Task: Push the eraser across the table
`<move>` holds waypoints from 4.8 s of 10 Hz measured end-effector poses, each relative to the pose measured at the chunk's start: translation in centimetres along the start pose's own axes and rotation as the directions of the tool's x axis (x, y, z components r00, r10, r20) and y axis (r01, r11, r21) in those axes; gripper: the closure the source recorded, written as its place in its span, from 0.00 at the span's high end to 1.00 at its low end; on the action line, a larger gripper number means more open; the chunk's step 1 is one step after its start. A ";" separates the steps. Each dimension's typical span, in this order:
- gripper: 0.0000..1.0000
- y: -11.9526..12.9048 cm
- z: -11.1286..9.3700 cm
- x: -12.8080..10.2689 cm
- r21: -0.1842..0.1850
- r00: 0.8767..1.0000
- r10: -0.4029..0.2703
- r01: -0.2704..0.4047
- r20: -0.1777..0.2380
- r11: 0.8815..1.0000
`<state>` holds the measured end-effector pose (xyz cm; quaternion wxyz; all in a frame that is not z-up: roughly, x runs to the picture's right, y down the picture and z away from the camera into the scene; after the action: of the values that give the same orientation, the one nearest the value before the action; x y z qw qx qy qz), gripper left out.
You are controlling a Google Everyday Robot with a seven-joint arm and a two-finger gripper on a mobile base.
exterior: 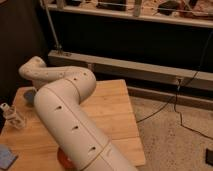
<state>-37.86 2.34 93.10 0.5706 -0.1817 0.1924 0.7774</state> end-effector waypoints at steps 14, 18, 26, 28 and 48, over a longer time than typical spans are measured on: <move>0.51 1.5 -7.8 8.3 -0.200 0.434 -0.899 0.877 -0.064 0.437; 0.34 -0.2 -9.7 16.1 -0.337 0.415 -0.886 0.820 -0.209 0.463; 0.00 1.6 -4.2 10.5 0.073 0.523 -0.844 0.843 0.122 0.533; 0.00 2.0 -4.9 9.6 0.132 0.434 -0.883 0.879 0.181 0.459; 0.00 -0.2 0.2 -0.5 0.048 0.377 -0.925 0.924 0.052 0.380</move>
<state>-37.49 2.09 93.52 0.9141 -0.2278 0.0428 0.3326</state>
